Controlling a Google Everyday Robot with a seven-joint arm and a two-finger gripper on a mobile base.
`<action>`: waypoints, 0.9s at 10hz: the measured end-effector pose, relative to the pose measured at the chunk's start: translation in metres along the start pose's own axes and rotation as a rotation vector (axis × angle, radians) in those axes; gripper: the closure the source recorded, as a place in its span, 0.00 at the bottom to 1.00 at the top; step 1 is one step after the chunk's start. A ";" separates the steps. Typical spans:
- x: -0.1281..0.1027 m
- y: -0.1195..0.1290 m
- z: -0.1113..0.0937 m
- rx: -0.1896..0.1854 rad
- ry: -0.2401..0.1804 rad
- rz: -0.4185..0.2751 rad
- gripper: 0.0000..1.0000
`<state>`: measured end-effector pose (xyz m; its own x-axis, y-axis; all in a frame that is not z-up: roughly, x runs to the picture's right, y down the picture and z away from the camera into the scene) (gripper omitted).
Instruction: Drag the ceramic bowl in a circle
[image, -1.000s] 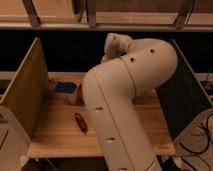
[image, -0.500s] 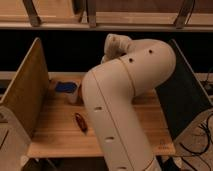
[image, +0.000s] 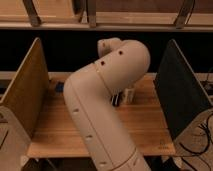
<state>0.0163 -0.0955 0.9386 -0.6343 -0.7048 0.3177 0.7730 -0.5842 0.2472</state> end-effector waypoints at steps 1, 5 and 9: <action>0.007 0.000 0.002 -0.044 0.002 0.003 0.20; 0.016 -0.011 0.007 -0.061 0.017 0.024 0.20; 0.003 -0.018 0.026 -0.012 -0.014 0.055 0.20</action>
<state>0.0006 -0.0764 0.9583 -0.5906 -0.7301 0.3436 0.8064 -0.5499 0.2176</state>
